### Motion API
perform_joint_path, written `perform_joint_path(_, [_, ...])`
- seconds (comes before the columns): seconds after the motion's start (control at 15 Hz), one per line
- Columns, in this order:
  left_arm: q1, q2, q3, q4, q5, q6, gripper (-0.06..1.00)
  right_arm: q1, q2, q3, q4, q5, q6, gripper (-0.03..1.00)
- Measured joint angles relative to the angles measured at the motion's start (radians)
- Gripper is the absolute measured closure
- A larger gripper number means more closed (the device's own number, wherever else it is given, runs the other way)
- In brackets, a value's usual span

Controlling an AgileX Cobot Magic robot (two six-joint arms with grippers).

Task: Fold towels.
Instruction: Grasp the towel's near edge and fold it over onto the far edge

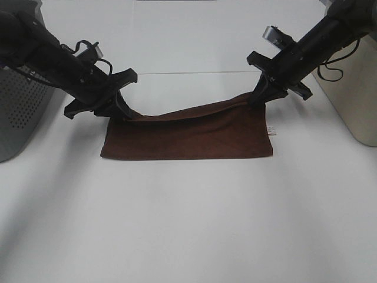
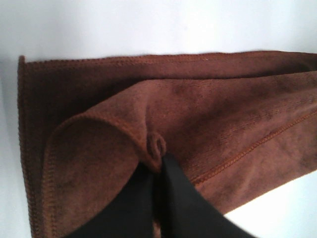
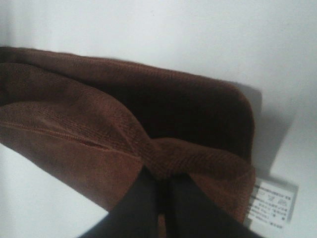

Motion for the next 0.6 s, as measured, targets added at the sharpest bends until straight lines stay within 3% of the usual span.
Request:
perform_joint_path(0.13, [0.000, 0.034, -0.027, 0.000, -0.023, 0.000, 0.93, 0.000, 0.022, 0.000, -0.006, -0.028, 0.001, 0.97])
perform_joint_path(0.27, [0.000, 0.052, -0.042, 0.000, -0.047, -0.004, 0.91, 0.000, 0.037, 0.000, -0.006, -0.046, 0.002, 0.90])
perform_joint_path(0.4, [0.000, 0.052, -0.043, -0.011, -0.051, -0.008, 0.74, 0.000, 0.045, 0.000, -0.006, -0.046, 0.002, 0.67])
perform_joint_path(0.53, [0.000, 0.052, -0.043, -0.024, -0.042, -0.008, 0.47, 0.000, 0.045, 0.000, 0.017, -0.031, 0.002, 0.45])
perform_joint_path(0.6, [0.000, 0.052, -0.043, -0.028, -0.028, -0.008, 0.36, 0.000, 0.045, 0.000, 0.022, -0.016, 0.002, 0.39])
